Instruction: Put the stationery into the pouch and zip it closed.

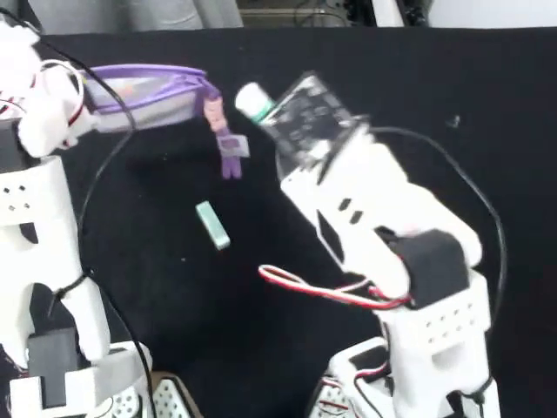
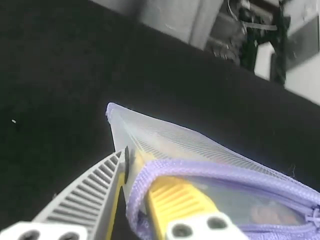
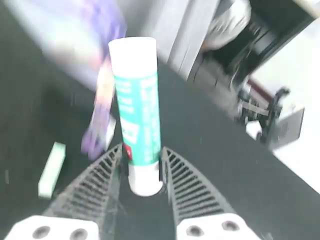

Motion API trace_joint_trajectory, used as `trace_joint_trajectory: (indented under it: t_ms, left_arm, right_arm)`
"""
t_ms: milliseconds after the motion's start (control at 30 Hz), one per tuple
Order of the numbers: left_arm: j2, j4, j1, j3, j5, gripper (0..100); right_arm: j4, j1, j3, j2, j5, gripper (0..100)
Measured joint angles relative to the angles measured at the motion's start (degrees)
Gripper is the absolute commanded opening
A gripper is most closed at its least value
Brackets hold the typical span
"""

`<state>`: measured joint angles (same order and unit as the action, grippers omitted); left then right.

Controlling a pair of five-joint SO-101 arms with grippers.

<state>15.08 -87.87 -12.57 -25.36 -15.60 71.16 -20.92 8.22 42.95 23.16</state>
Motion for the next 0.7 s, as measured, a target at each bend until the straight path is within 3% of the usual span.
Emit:
trace_joint_trajectory:
  t_ms: [333, 700]
  left_arm:
    - [0.0, -3.5, 10.0, 0.0, -3.3, 3]
    - [0.1, -2.8, 11.2, 3.3, -4.0, 3]
  right_arm:
    - [-24.4, -7.3, 13.6, 0.4, -6.6, 1.1]
    - [-46.3, -8.5, 22.9, 0.3, -9.7, 1.1]
